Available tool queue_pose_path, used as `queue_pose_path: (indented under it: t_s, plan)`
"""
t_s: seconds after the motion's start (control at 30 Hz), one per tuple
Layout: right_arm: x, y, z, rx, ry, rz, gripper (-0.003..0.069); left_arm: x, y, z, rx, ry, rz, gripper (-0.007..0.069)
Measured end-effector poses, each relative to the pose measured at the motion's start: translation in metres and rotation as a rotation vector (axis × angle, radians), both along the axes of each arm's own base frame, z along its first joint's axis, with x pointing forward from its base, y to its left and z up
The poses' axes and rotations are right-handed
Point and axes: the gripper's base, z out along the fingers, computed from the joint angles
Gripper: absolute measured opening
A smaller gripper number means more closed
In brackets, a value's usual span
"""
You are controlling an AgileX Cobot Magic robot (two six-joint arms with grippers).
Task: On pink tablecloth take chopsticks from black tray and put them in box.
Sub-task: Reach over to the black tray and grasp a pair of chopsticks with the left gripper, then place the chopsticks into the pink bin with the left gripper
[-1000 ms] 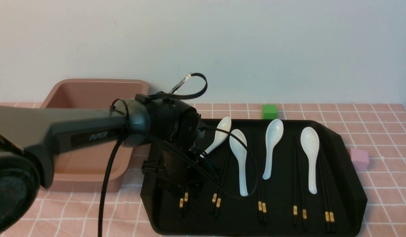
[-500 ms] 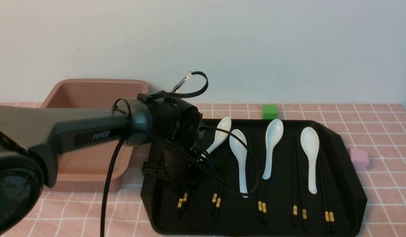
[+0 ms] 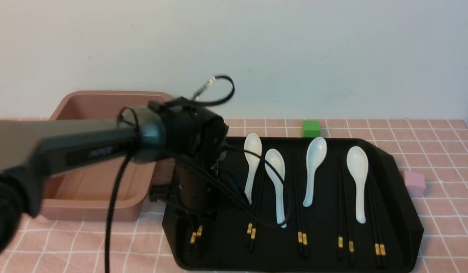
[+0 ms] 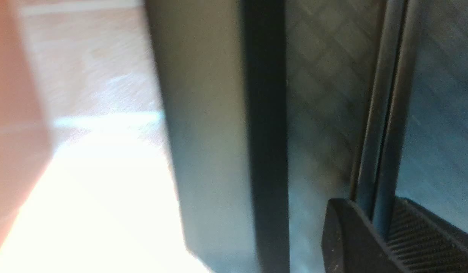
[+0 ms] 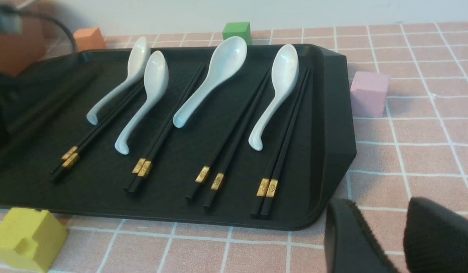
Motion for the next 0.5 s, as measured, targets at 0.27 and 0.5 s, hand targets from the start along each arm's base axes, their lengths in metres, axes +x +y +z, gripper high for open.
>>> queue_pose_path:
  t_s: [0.27,0.5]
  plan:
    - [0.0,0.0,0.0,-0.007,-0.001,0.001,0.024,-0.01,0.045,0.105,-0.097,-0.246,-0.007,0.0123]
    - [0.0,0.0,0.0,-0.009,-0.001,0.002,0.024,0.029,0.14,0.096,-0.024,-0.244,0.187,0.0123]
